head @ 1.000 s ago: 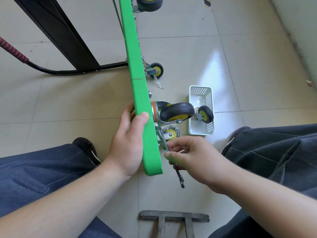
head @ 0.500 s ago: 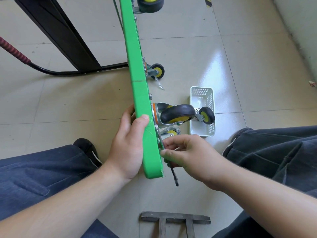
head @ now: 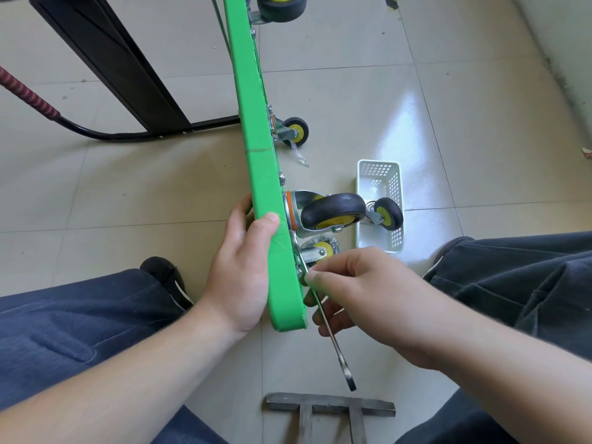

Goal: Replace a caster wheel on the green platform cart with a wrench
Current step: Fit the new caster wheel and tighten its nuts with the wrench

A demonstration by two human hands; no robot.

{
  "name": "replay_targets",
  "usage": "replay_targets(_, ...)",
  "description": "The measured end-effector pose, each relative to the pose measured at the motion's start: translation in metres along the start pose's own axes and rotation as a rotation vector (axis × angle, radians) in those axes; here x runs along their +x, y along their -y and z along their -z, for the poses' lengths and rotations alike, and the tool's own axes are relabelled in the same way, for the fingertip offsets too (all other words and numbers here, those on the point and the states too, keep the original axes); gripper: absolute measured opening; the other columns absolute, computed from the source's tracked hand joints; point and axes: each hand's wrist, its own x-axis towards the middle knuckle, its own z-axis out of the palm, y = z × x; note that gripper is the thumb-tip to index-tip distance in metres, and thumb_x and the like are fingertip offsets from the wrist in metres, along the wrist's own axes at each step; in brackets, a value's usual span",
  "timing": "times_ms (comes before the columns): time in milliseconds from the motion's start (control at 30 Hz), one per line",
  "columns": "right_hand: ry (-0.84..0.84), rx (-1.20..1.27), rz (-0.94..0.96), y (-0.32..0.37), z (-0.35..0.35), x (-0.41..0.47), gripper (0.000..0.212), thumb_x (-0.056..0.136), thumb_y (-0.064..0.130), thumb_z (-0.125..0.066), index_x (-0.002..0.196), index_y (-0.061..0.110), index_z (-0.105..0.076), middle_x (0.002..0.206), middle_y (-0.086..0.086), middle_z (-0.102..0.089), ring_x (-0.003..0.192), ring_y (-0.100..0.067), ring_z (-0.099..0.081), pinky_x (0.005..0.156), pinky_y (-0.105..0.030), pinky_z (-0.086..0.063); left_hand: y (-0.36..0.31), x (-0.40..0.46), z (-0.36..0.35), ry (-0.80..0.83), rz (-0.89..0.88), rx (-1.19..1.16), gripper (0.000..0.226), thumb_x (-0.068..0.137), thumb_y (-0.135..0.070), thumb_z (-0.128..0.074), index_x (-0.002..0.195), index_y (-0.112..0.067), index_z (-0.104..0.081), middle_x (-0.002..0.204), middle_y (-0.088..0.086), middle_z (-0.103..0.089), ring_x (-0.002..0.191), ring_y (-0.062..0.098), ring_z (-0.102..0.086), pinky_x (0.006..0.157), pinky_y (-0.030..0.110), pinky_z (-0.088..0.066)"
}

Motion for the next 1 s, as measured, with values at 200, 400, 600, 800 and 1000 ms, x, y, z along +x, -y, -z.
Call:
replay_targets(200,0.051,0.257,-0.092,0.029,0.005,-0.007,0.022,0.1,0.011,-0.063,0.086,-0.007,-0.065,0.074,-0.019,-0.064,0.055,-0.023,-0.064,0.055,-0.027,-0.057,0.0,0.001,0.002,-0.004,0.003,0.018,0.049,0.086,-0.041,-0.054,0.132,-0.022,-0.059,0.103,0.016,-0.072,0.089,0.026,-0.066,0.078,0.041,-0.052)
replay_targets(400,0.065,0.429,-0.111,0.042,0.006,-0.007,0.022,0.096,0.005,-0.067,0.074,0.002,-0.064,0.063,-0.015,-0.062,0.05,-0.019,-0.061,0.051,-0.024,-0.056,-0.001,0.0,0.003,-0.01,0.003,0.04,0.048,0.085,-0.042,-0.054,0.129,-0.022,-0.06,0.096,0.008,-0.07,0.085,0.024,-0.064,0.076,0.04,-0.052)
replay_targets(600,0.053,0.457,-0.141,0.038,0.007,-0.01,0.012,0.094,0.006,-0.069,0.088,-0.003,-0.064,0.071,-0.017,-0.062,0.049,-0.018,-0.06,0.048,-0.022,-0.053,-0.003,-0.001,0.002,-0.006,0.0,0.06,0.051,0.086,-0.043,-0.054,0.13,-0.019,-0.059,0.094,0.008,-0.07,0.08,0.024,-0.063,0.064,0.034,-0.054)
replay_targets(800,0.079,0.404,-0.183,0.023,0.016,-0.022,0.024,0.091,0.008,-0.07,0.102,-0.013,-0.064,0.075,-0.019,-0.067,0.051,-0.023,-0.061,0.049,-0.026,-0.055,-0.003,-0.001,0.001,-0.017,-0.006,0.062,0.047,0.087,-0.043,-0.054,0.129,-0.022,-0.061,0.104,0.012,-0.074,0.089,0.026,-0.066,0.078,0.042,-0.054)
replay_targets(1000,-0.022,0.158,-0.095,-0.004,0.015,-0.017,0.01,0.094,0.008,-0.07,0.101,0.001,-0.069,0.086,-0.018,-0.075,0.066,-0.028,-0.071,0.065,-0.041,-0.065,-0.004,-0.002,0.001,-0.027,0.009,0.079,0.052,0.083,-0.048,-0.061,0.13,-0.028,-0.061,0.118,0.016,-0.071,0.116,0.043,-0.062,0.102,0.064,-0.049)
